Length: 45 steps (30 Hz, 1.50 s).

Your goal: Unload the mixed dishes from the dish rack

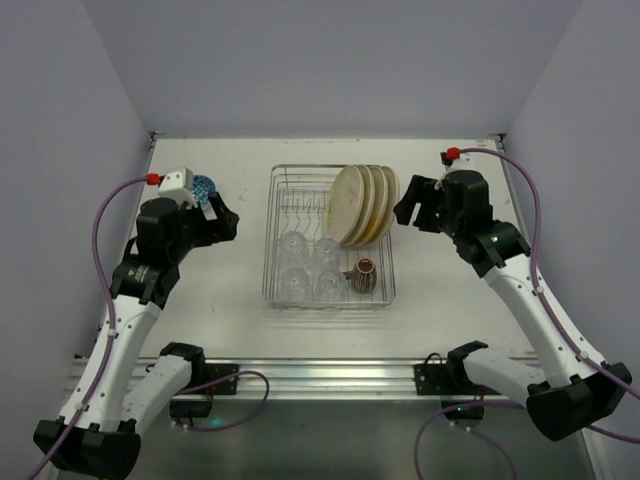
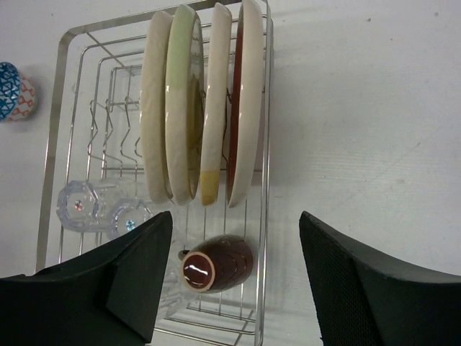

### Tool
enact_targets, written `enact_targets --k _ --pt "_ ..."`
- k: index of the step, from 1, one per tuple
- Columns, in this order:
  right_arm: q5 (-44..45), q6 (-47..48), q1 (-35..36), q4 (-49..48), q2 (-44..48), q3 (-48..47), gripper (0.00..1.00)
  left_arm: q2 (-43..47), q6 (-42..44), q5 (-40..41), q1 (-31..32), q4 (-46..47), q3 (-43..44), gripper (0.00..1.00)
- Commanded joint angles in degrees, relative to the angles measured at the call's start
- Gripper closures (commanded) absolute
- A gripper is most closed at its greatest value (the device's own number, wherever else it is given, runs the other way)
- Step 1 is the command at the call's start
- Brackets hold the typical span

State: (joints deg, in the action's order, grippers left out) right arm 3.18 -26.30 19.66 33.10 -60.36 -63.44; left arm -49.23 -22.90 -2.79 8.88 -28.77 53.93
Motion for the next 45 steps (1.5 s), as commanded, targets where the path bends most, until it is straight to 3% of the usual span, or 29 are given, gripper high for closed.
enact_targets --k 1,5,15,28,34,45 --pt "7.8 0.56 3.8 2.23 -2.03 -5.02 0.27 3.43 3.73 7.35 2.54 3.37 -4.7 0.0" --pt "9.29 -0.32 7.66 2.49 -5.29 -9.76 0.31 5.9 4.17 8.59 3.07 4.08 -9.28 0.0" --pt "20.28 -2.17 17.24 4.69 -18.21 -21.01 0.34 5.64 4.17 7.18 3.59 4.69 -9.64 0.0" --pt "21.87 -1.47 18.75 7.59 -32.27 -31.48 0.34 5.9 4.35 8.67 5.53 4.52 -9.64 0.0" --pt "22.39 -1.56 19.01 7.85 -34.56 -32.63 0.36 6.08 4.35 8.76 5.62 4.52 -9.72 0.0" --pt "26.35 -1.29 18.84 8.73 -30.79 -30.96 0.36 5.64 4.44 8.59 5.62 4.43 -9.72 0.0"
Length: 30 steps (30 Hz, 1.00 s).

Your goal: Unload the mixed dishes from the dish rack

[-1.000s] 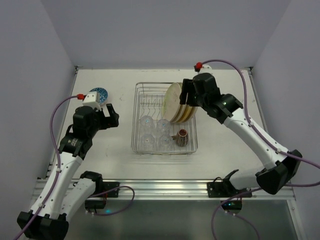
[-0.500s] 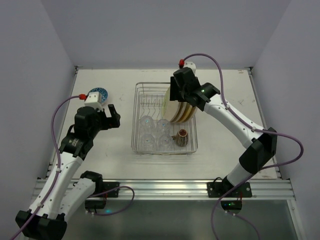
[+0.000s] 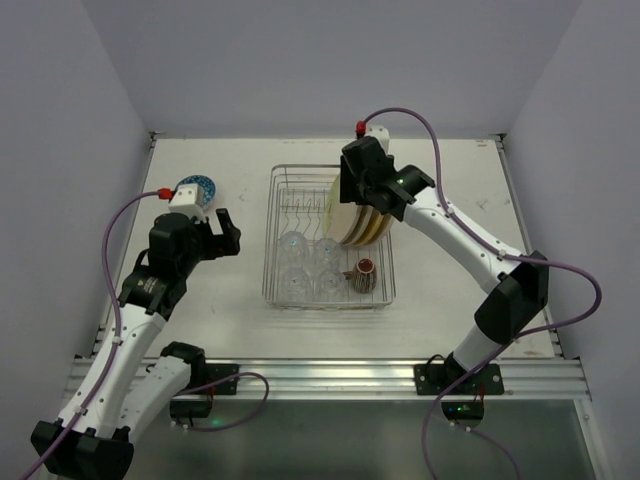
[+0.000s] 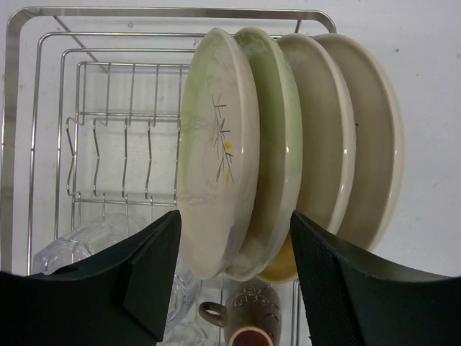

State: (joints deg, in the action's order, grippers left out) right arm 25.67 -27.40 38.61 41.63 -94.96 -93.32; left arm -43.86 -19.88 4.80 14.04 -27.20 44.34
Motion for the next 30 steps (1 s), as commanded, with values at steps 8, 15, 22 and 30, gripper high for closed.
enact_targets --k 8,15,22,30 --pt "3.77 0.85 -2.4 0.21 7.77 2.44 0.37 0.09 1.42 -0.92 0.46 3.03 -0.22 0.0" --pt "2.63 0.86 -5.3 -0.14 12.33 6.21 0.37 -3.42 0.2 -11.99 0.46 5.31 2.24 0.0" --pt "0.87 1.2 -11.79 -0.76 21.3 14.12 0.36 -13.52 -6.83 -10.79 10.9 8.48 12.95 0.0" --pt "-0.71 1.47 -16.2 -0.85 36.67 25.02 0.3 -33.03 -7.02 -1.2 25.94 10.15 28.95 0.0"
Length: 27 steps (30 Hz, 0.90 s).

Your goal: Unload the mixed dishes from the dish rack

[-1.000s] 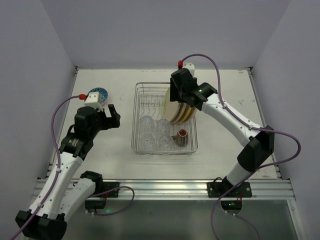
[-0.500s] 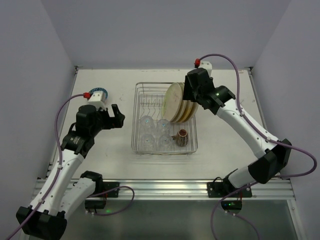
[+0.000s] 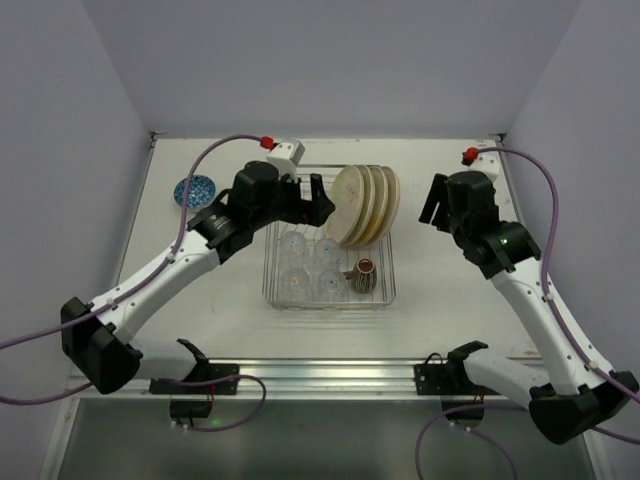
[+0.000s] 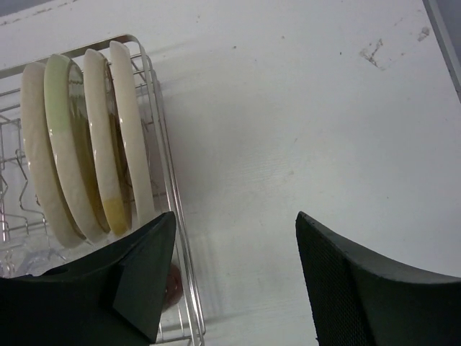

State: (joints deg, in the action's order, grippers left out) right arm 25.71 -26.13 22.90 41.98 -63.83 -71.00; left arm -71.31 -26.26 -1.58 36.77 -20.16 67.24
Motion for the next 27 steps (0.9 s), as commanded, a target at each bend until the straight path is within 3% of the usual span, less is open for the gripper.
enact_targets --k 1,12,27 --pt "-1.1 -0.15 -0.66 -1.11 9.74 4.89 0.29 -11.69 0.41 8.93 5.83 2.59 11.89 0.02" --pt "-3.04 -0.06 -0.66 1.88 21.03 7.98 0.29 -33.89 0.51 14.32 8.84 -5.32 35.65 0.33" --pt "-4.62 2.05 -0.66 2.14 22.7 9.13 0.28 -43.47 0.51 25.85 11.39 -13.32 45.08 0.39"
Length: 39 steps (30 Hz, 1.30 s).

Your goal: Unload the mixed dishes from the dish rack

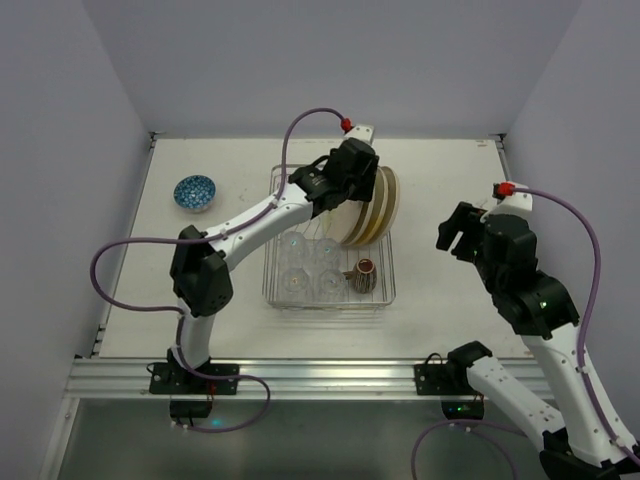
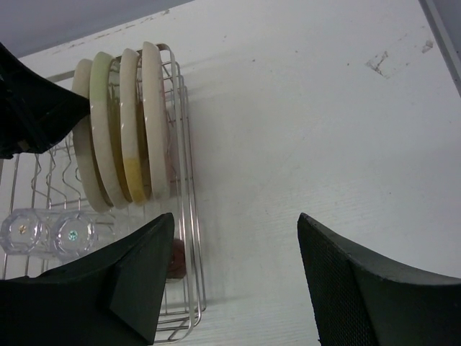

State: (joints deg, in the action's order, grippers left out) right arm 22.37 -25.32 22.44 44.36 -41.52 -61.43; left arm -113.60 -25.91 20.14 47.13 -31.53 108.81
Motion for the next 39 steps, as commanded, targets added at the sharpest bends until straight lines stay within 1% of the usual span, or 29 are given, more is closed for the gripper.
enact_targets --k 1,5,7,11,13,15,17,30,36,39 --pt "-1.28 1.24 -0.2 -0.24 0.47 -0.45 0.28 -1.88 0.16 4.29 1.29 -2.13 3.94 0.39" --pt "-1.36 1.33 -0.2 -0.24 0.91 -0.27 0.28 -3.82 0.07 5.87 1.73 -4.14 6.75 0.4" --pt "-1.71 1.42 -0.2 -0.24 1.17 -0.18 0.28 -4.96 0.07 8.24 1.91 -5.73 7.72 0.42" --pt "-1.98 1.5 -0.2 -0.33 1.53 -0.44 0.28 -5.84 0.16 12.19 2.26 -7.58 8.87 0.47" --pt "-2.24 1.59 -0.2 -0.41 1.53 -0.45 0.28 -6.19 0.25 13.78 2.26 -8.28 9.31 0.48" --pt "-2.51 1.59 -0.2 -0.59 1.44 -0.45 0.28 -6.37 0.51 14.66 2.26 -8.64 9.57 0.52" --pt "-2.86 1.5 -0.2 -0.76 1.26 -0.27 0.28 -6.55 0.51 15.01 2.26 -8.9 9.75 0.54" --pt "-4.35 1.33 -0.2 -1.38 1.35 -0.01 0.28 -8.13 0.34 13.87 2.17 -8.99 10.01 0.55" --pt "-4.44 1.33 -0.29 -1.38 1.61 0.17 0.28 -8.39 -0.28 14.31 2.0 -9.08 8.17 0.6" --pt "-4.44 1.33 -0.2 -1.47 1.61 0.26 0.28 -7.95 -0.45 14.66 1.82 -9.08 7.64 0.64"
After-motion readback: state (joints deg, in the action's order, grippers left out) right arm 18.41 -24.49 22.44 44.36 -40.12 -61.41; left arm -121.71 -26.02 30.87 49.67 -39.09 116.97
